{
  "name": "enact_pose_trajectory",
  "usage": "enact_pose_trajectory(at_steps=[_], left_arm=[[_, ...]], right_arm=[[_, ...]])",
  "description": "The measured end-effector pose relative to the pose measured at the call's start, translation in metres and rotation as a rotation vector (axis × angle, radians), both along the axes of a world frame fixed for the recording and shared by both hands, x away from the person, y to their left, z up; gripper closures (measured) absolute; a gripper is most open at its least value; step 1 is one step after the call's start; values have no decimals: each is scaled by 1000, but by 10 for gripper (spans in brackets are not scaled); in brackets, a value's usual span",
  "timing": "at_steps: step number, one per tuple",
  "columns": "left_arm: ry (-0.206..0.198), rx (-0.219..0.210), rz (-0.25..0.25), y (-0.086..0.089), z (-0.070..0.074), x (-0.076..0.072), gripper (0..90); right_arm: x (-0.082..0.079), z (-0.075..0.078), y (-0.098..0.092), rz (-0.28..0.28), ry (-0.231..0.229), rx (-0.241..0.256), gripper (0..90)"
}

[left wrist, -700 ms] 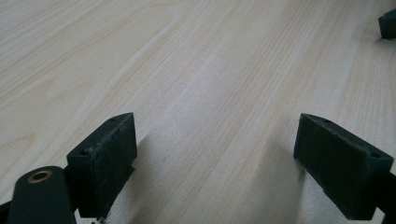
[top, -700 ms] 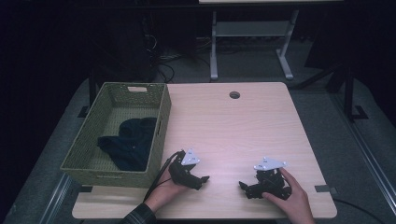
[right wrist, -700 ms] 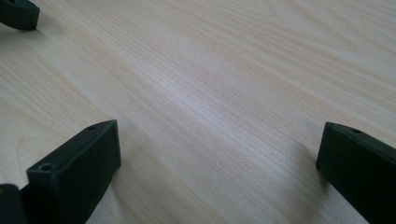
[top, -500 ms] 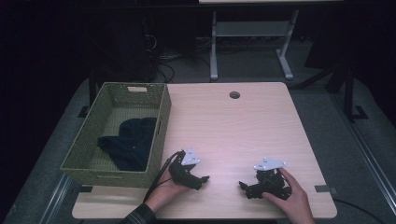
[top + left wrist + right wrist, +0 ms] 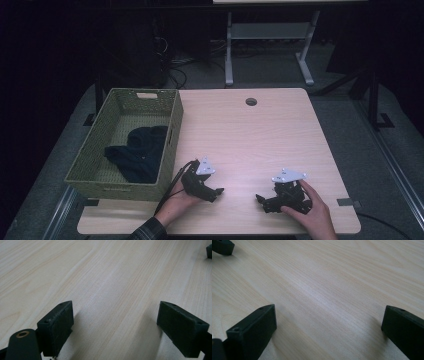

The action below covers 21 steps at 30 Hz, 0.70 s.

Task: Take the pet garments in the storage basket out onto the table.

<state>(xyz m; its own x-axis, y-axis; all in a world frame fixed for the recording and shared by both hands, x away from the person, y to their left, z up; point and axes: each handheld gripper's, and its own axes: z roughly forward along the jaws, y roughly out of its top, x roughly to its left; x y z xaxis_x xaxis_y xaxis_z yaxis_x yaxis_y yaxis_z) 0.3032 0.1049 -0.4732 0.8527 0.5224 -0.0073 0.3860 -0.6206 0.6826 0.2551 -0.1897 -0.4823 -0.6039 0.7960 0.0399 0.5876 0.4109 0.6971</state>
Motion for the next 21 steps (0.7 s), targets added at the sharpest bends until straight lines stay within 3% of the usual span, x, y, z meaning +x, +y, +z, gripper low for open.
enact_pose_trajectory(at_steps=[6, 8, 21], left_arm=[[9, -7, 8, 1, 2, 1, 134], [31, -8, 12, 1, 5, 2, 135], [16, -25, 5, 0, 15, 0, 137]], right_arm=[[0, 0, 0, 0, 0, 0, 0], [0, 0, 0, 0, 0, 1, 0], [0, 0, 0, 1, 0, 0, 0]])
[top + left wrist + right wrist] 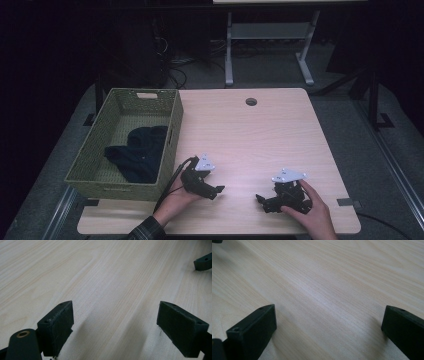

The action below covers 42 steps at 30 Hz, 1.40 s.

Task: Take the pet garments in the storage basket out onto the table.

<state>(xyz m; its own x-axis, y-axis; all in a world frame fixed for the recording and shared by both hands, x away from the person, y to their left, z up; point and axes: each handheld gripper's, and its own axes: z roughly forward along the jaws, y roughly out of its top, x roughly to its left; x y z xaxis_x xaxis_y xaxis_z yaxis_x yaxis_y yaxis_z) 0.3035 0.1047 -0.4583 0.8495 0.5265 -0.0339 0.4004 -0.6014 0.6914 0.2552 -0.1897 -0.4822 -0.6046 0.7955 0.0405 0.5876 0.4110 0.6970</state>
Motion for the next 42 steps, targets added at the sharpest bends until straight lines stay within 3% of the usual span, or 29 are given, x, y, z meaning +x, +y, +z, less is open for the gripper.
enact_pose_trajectory(at_steps=[42], left_arm=[[-20, -36, 4, 5, 30, 2, 139]], right_arm=[[0, 0, 0, 0, 1, 1, 0]])
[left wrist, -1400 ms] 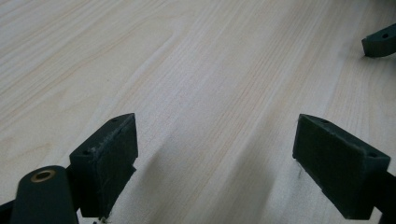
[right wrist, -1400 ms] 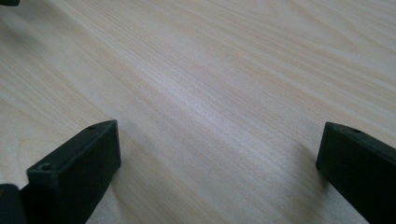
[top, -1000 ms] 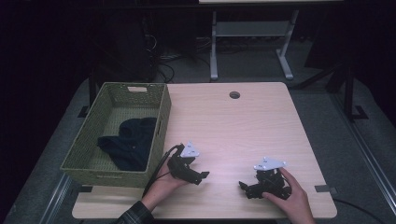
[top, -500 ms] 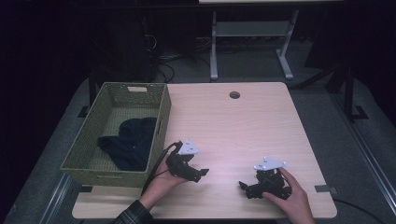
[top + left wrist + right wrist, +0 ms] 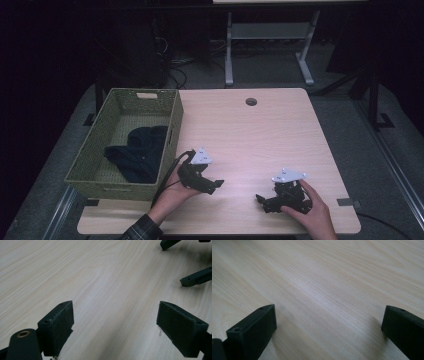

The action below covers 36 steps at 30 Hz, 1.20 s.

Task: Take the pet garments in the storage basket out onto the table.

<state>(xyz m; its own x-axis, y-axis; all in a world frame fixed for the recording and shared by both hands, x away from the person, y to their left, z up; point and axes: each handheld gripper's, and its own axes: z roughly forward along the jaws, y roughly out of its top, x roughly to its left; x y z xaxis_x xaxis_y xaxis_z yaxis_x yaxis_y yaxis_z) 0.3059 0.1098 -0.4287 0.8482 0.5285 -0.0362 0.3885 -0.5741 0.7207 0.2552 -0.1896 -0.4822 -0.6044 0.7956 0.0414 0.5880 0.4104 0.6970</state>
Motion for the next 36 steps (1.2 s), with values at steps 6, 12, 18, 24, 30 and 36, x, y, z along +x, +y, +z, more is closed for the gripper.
enact_pose_trajectory(at_steps=[6, 12, 18, 24, 30, 36], left_arm=[[-6, 0, 1, 1, 5, 1, 139], [-12, -7, 1, 1, 10, 1, 139], [-22, -4, -5, 2, 15, 1, 140], [-28, -12, 3, 3, 22, 3, 140], [-38, -22, 7, 3, 28, 4, 141], [-44, -28, 17, 5, 35, 6, 141]], right_arm=[[0, 0, 0, 0, 0, 1, 0], [0, 0, 0, 0, 1, -1, 0], [0, 0, 0, -1, 2, 1, 0], [0, 0, 0, 1, -1, -1, 0], [0, 0, 0, 1, 1, -1, 0], [0, 0, 0, 2, -1, -1, 0]])
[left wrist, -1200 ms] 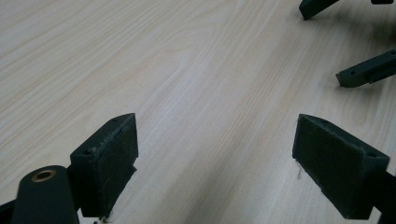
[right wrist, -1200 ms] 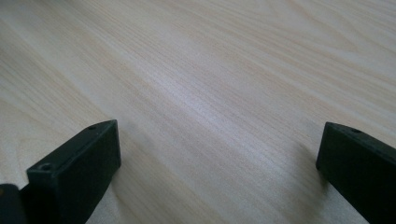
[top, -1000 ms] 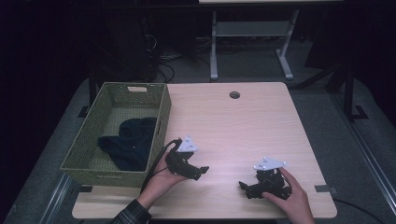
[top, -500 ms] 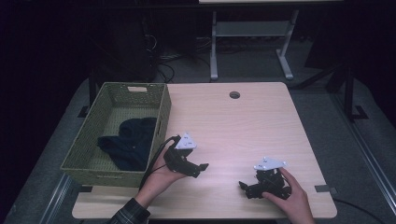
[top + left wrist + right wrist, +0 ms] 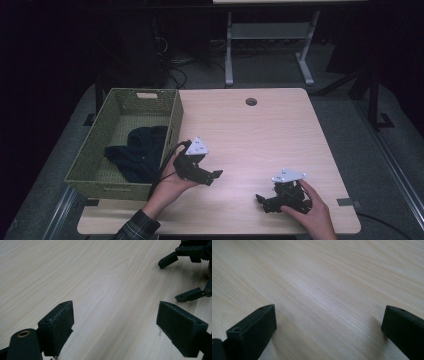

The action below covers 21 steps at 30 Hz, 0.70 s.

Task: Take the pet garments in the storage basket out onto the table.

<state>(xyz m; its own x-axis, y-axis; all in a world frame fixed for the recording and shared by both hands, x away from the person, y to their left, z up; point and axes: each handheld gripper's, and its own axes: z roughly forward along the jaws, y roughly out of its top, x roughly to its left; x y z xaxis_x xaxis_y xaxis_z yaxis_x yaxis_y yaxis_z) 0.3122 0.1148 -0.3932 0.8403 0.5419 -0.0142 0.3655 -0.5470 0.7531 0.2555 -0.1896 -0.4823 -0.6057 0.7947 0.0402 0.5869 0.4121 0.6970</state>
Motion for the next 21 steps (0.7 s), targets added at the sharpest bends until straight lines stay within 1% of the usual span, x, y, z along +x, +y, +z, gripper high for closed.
enact_pose_trajectory(at_steps=[11, 12, 15, 16, 17, 21], left_arm=[[-11, -12, 3, -1, 10, 4, 143], [-12, -6, 0, -1, 11, 4, 143], [-12, -6, 2, -2, 13, 5, 143], [-17, -5, 0, -2, 15, 5, 143], [-18, -11, 0, -2, 16, 6, 143], [-20, -7, 1, -2, 21, 8, 143]], right_arm=[[0, 0, 0, 2, 0, 0, 0], [0, 0, 0, 2, 0, 0, 0], [0, 0, 0, 2, 0, 0, 0], [0, 0, 0, 1, 0, 1, 0], [0, 0, 0, 1, 0, 1, 0], [0, 0, 0, 2, 0, 1, 0]])
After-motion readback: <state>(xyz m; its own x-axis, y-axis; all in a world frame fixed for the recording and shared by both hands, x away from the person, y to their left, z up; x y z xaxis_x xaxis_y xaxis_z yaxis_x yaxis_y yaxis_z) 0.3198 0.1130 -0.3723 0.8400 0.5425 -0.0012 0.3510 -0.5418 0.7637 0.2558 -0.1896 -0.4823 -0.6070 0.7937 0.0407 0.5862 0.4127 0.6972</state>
